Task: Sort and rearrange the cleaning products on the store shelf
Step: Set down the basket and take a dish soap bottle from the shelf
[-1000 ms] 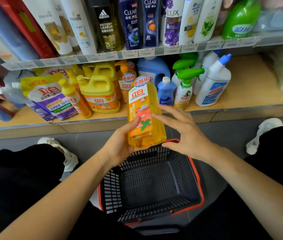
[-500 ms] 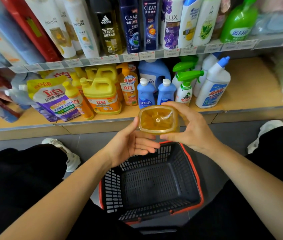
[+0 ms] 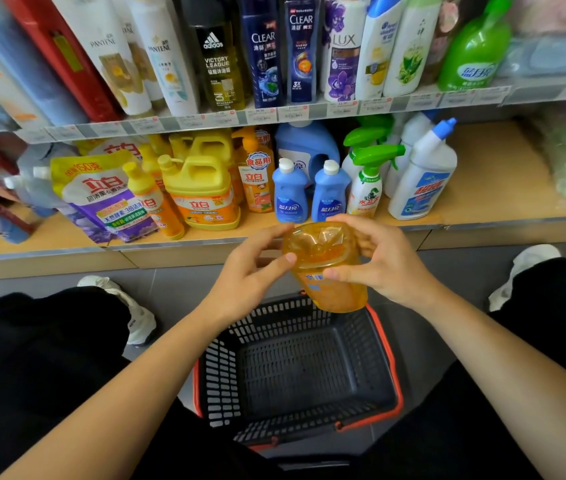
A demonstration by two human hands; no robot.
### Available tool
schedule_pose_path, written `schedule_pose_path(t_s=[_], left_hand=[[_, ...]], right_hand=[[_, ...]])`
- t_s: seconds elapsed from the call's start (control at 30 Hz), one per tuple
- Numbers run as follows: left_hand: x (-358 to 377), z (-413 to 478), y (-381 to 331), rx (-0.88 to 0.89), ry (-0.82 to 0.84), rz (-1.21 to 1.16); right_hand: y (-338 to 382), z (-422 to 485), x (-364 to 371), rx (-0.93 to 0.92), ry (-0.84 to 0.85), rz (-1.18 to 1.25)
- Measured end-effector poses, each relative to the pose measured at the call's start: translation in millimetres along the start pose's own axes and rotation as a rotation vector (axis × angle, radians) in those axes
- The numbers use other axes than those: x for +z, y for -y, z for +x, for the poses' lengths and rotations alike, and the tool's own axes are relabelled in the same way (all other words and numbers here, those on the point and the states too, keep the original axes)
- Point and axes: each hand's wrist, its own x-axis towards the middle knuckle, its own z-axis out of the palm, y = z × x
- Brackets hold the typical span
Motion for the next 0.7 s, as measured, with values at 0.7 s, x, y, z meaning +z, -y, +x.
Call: schedule_pose_path(t_s=[0.7], left_hand=[[-3, -3, -10, 0.174, -0.112, 0.162]], right_hand=[[-3, 0, 7, 0.049, 0.089, 0.055]])
